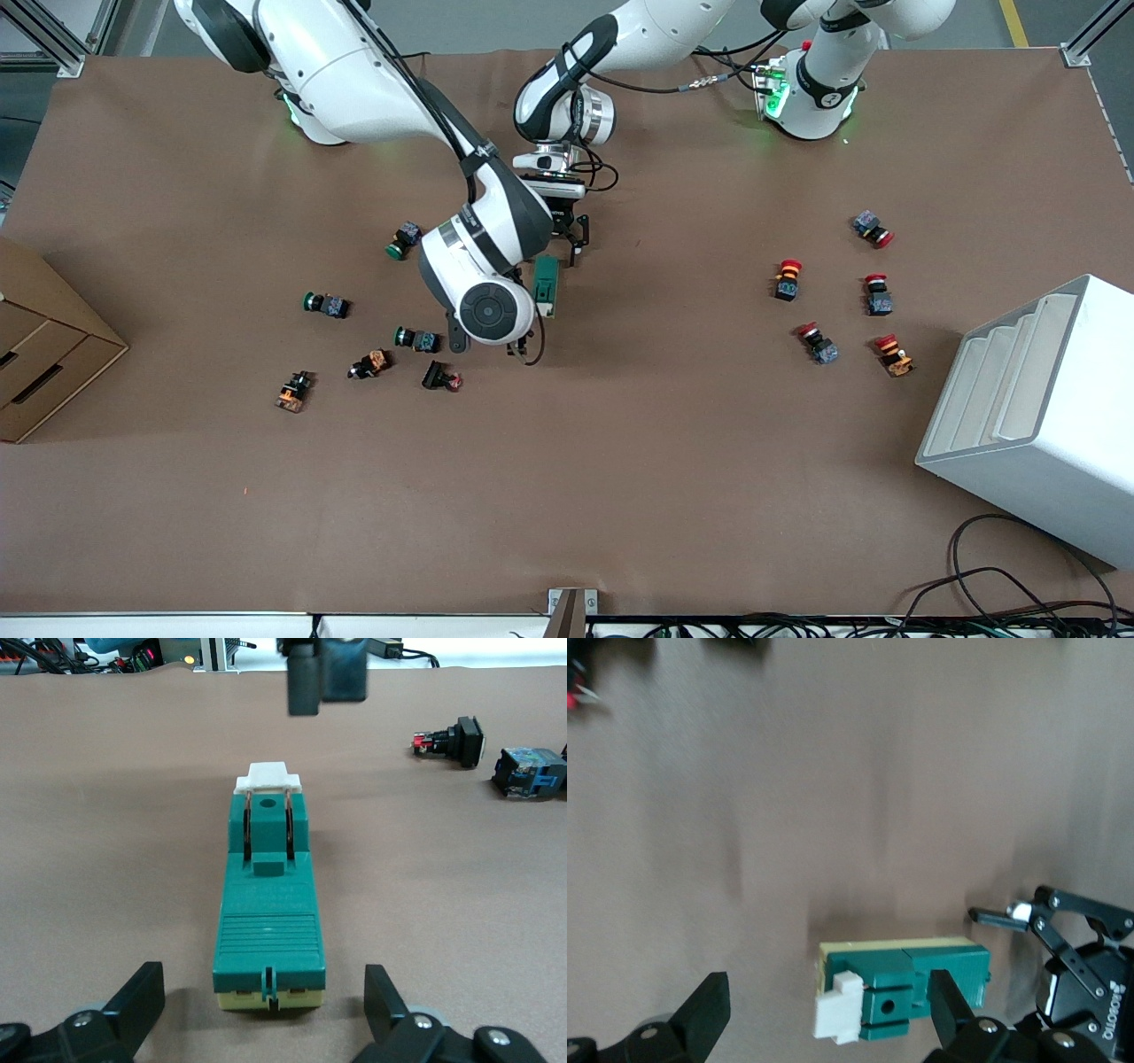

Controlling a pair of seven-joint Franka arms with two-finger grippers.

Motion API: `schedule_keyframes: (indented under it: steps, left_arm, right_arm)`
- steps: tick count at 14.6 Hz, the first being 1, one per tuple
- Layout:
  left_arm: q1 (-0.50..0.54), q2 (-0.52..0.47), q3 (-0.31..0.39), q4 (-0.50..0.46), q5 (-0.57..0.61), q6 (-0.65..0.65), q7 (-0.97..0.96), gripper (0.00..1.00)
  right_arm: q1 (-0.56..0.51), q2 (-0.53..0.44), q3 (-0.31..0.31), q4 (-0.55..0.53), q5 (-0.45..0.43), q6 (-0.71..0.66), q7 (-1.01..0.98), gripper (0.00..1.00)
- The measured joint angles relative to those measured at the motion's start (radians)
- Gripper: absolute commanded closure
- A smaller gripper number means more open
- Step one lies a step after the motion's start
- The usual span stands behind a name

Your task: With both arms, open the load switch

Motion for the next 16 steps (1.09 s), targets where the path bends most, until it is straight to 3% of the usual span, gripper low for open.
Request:
schedule_keyframes:
  steps: [10,16]
  left_arm:
    - [0.0,0.0,0.0,0.0,0.001,-0.001,-0.003,0.01]
    - [0.0,0.0,0.0,0.0,0.001,-0.001,-0.003,0.01]
  right_arm:
    - [0.049,0.06,0.001,0.003,0.012,0.0,0.019,0.0]
    - [0.041,0.063,0.033,0.016,0.014,-0.019,0.019,0.0]
